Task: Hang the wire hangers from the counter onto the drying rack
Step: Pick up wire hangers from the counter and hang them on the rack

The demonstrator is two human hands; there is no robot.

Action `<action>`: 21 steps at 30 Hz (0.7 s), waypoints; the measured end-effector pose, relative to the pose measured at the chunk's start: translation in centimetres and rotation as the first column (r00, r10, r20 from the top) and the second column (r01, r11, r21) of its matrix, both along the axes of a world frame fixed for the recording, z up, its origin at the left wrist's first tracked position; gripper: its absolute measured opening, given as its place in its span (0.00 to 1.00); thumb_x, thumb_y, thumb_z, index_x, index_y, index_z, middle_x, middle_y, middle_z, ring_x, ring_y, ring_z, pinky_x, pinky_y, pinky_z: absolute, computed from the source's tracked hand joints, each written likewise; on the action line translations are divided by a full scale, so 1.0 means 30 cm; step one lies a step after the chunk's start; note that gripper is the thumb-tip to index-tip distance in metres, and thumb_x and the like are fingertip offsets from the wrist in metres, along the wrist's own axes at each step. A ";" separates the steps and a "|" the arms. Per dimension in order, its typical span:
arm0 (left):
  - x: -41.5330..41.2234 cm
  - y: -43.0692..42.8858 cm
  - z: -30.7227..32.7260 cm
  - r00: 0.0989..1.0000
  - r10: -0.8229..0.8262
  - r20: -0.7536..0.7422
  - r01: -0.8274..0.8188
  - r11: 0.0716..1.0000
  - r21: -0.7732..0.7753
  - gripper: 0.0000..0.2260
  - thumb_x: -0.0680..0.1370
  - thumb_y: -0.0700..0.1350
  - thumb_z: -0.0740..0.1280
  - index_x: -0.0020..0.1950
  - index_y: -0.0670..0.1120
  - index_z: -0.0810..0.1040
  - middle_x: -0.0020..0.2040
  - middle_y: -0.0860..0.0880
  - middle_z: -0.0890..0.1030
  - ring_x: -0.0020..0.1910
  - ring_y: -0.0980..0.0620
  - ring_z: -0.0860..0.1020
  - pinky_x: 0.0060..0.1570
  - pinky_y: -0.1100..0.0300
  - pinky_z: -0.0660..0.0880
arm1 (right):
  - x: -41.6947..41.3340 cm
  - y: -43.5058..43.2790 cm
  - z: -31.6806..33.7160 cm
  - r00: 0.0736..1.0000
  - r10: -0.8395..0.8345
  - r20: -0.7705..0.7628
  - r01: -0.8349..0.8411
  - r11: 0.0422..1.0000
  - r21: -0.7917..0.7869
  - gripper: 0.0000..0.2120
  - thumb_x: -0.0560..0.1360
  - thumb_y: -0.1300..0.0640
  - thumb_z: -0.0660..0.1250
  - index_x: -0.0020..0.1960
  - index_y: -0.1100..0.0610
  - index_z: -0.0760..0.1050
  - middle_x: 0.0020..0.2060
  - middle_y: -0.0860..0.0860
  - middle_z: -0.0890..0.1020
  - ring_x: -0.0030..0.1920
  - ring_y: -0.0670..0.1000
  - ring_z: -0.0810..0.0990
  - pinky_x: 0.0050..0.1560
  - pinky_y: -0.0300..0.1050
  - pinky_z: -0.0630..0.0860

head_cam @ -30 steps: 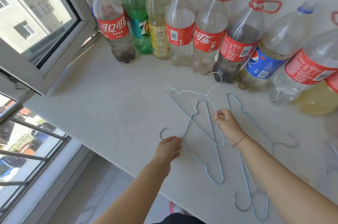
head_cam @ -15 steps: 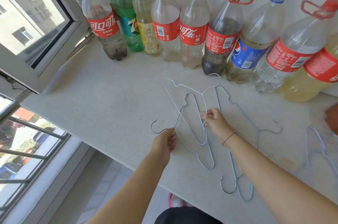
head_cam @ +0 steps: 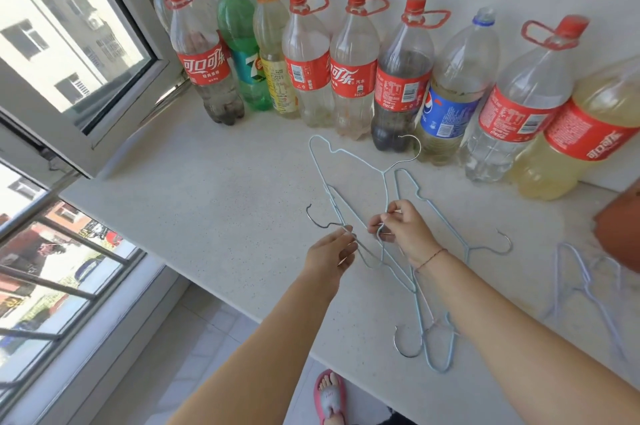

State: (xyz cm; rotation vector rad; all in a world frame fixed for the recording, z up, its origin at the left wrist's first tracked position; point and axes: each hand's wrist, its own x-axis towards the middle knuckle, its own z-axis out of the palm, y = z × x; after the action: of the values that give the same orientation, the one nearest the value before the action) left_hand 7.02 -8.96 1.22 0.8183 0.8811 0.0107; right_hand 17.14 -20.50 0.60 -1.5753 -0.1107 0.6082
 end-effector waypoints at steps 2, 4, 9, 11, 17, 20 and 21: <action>-0.010 -0.024 0.032 1.000 0.016 0.020 -0.017 0.999 0.042 0.05 0.75 0.36 0.68 0.48 0.43 0.81 0.39 0.48 0.81 0.38 0.52 0.79 0.40 0.63 0.75 | -0.009 -0.015 0.034 1.000 0.028 -0.005 -0.027 0.998 0.051 0.11 0.79 0.69 0.54 0.42 0.54 0.61 0.37 0.58 0.80 0.32 0.52 0.80 0.36 0.41 0.77; -0.032 -0.045 0.072 0.998 0.036 0.048 -0.041 0.995 0.087 0.05 0.75 0.36 0.68 0.47 0.44 0.81 0.38 0.47 0.81 0.38 0.52 0.79 0.40 0.63 0.76 | -0.022 -0.033 0.073 0.996 0.084 0.013 -0.085 0.994 0.075 0.11 0.79 0.69 0.54 0.43 0.55 0.62 0.37 0.58 0.80 0.32 0.53 0.80 0.38 0.44 0.78; -0.132 -0.066 0.194 0.980 0.136 0.146 -0.158 0.976 0.151 0.05 0.76 0.35 0.66 0.46 0.44 0.80 0.37 0.48 0.80 0.34 0.53 0.80 0.36 0.64 0.77 | -0.078 -0.067 0.192 0.966 0.247 0.073 -0.254 0.961 0.109 0.08 0.78 0.68 0.55 0.45 0.58 0.64 0.36 0.58 0.80 0.30 0.50 0.81 0.37 0.44 0.80; -0.191 -0.062 0.252 0.969 0.167 0.183 -0.201 0.963 0.183 0.06 0.76 0.35 0.66 0.48 0.44 0.79 0.38 0.48 0.80 0.34 0.53 0.80 0.36 0.64 0.77 | -0.114 -0.067 0.255 0.946 0.309 0.099 -0.320 0.939 0.128 0.07 0.78 0.68 0.56 0.45 0.57 0.66 0.37 0.58 0.81 0.32 0.52 0.81 0.38 0.45 0.81; -0.424 -0.040 0.475 0.917 0.247 0.314 -0.331 0.909 0.252 0.16 0.74 0.29 0.64 0.58 0.43 0.75 0.35 0.48 0.78 0.35 0.50 0.78 0.44 0.59 0.79 | -0.287 -0.019 0.447 0.852 0.502 0.145 -0.522 0.829 0.200 0.09 0.78 0.65 0.60 0.56 0.64 0.73 0.41 0.58 0.83 0.36 0.50 0.82 0.42 0.42 0.81; -0.574 -0.036 0.609 0.889 0.275 0.367 -0.389 0.876 0.285 0.17 0.74 0.28 0.65 0.58 0.46 0.74 0.39 0.45 0.78 0.38 0.48 0.78 0.44 0.57 0.80 | -0.402 0.036 0.543 0.831 0.539 0.139 -0.556 0.795 0.243 0.10 0.77 0.64 0.61 0.57 0.65 0.75 0.37 0.55 0.83 0.35 0.49 0.80 0.41 0.41 0.79; -0.626 -0.034 0.651 0.882 0.281 0.378 -0.404 0.865 0.298 0.19 0.74 0.28 0.65 0.60 0.46 0.73 0.40 0.44 0.78 0.38 0.47 0.79 0.42 0.57 0.81 | -0.445 0.054 0.578 0.823 0.550 0.144 -0.568 0.784 0.251 0.10 0.77 0.64 0.62 0.57 0.64 0.75 0.36 0.54 0.83 0.34 0.49 0.79 0.40 0.40 0.78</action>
State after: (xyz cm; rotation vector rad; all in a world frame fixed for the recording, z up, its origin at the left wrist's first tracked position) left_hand -11.75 -9.99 20.74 0.9631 0.7091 0.6347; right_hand 3.79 -18.86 17.94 -1.2682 -0.7102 0.9597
